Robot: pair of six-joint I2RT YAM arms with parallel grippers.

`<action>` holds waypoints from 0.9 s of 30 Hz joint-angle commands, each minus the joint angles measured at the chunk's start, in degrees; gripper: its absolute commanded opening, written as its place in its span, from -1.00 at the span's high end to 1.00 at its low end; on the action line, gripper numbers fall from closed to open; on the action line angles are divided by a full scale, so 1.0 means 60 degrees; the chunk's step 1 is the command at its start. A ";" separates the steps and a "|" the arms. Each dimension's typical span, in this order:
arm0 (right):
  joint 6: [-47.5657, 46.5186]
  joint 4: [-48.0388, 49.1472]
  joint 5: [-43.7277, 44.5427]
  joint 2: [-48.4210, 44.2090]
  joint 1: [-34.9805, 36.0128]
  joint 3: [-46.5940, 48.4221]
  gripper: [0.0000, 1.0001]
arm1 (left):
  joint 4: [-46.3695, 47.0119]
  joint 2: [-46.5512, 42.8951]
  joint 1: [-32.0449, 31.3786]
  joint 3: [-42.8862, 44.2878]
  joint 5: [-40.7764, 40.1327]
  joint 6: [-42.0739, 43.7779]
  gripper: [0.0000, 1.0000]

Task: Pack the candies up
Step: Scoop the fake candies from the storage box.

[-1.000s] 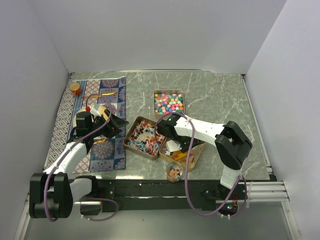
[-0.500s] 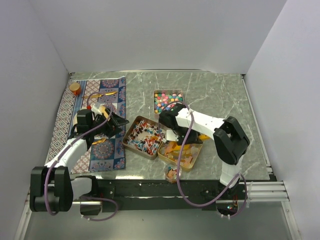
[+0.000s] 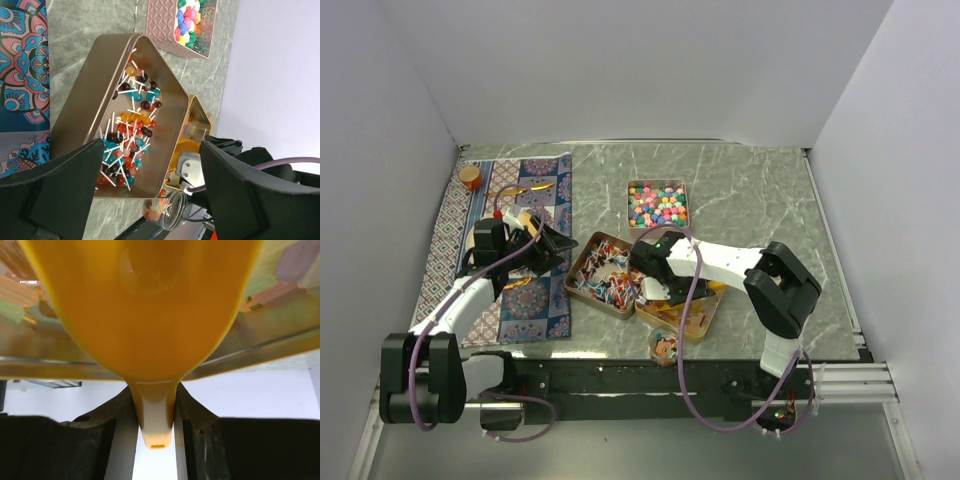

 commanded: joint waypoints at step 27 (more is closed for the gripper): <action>-0.2388 0.4032 -0.3465 -0.5175 -0.2245 -0.3765 1.00 | -0.0440 0.1107 0.0045 0.1482 0.0487 0.1073 -0.67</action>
